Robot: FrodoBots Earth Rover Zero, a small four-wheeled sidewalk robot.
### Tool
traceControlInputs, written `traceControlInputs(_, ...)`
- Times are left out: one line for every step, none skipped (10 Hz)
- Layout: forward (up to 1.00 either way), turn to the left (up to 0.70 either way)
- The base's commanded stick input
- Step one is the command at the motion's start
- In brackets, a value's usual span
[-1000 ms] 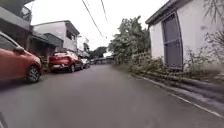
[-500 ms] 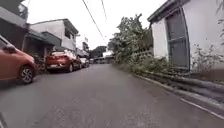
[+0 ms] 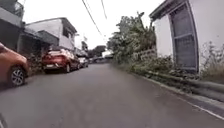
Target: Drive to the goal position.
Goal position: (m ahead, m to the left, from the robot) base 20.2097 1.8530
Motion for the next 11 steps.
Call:
traceControlInputs(0.7,0.0)
traceControlInputs(0.7,0.0)
traceControlInputs(0.7,0.0)
traceControlInputs(0.7,0.0)
traceControlInputs(0.7,0.0)
traceControlInputs(0.7,0.0)
traceControlInputs(0.7,0.0)
traceControlInputs(0.7,0.0)
traceControlInputs(0.7,0.26)
traceControlInputs(0.7,0.35)
traceControlInputs(0.7,0.35)
